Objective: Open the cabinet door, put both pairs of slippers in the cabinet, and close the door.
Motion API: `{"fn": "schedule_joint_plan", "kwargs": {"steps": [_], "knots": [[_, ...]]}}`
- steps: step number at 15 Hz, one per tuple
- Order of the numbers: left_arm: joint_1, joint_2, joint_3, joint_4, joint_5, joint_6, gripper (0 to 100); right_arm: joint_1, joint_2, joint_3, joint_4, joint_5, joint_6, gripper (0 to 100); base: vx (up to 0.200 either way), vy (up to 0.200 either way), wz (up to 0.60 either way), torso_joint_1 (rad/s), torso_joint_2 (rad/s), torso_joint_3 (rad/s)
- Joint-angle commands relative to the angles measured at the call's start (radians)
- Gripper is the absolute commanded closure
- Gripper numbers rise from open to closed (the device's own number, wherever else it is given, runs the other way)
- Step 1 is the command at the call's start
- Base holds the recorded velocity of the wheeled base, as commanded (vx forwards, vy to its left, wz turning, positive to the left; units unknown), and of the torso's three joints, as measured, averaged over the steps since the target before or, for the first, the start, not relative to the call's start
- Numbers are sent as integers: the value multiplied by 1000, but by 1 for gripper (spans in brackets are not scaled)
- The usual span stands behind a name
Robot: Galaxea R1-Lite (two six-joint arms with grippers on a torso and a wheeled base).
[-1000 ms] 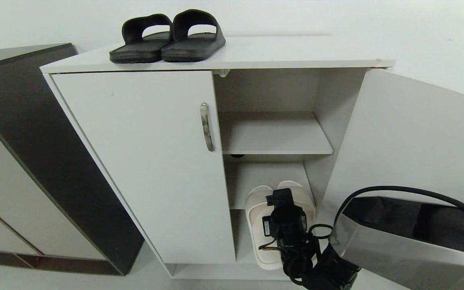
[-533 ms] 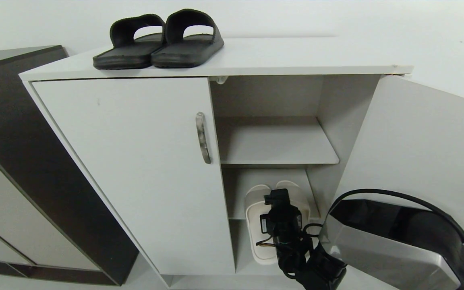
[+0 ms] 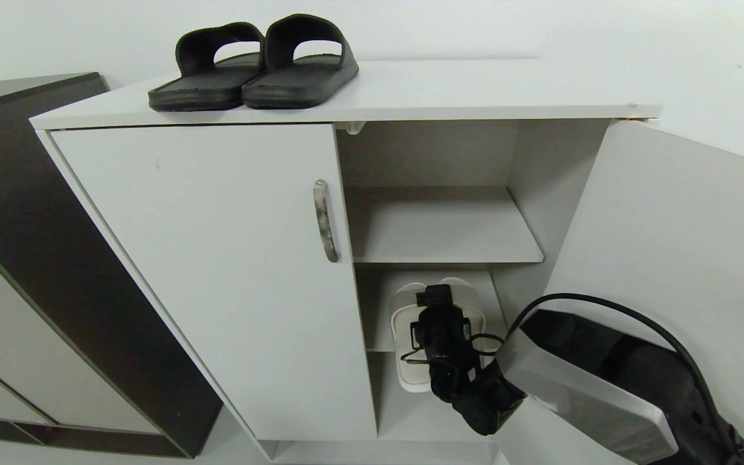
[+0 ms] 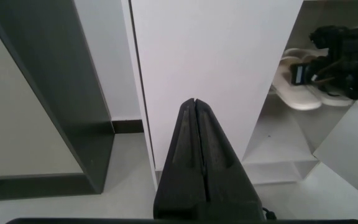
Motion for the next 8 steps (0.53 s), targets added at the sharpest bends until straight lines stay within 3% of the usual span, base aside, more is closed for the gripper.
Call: {"fn": "schedule_joint_plan", "kwargs": {"steps": [1,8], "knots": [[0,2,0,0,0,0,100,-27,46,-109,56,0,0,100,0,0,0,0,0,0],[0,2,0,0,1,0,100,-83,102,-349,220,0,0,100,0,0,0,0,0,0]]}}
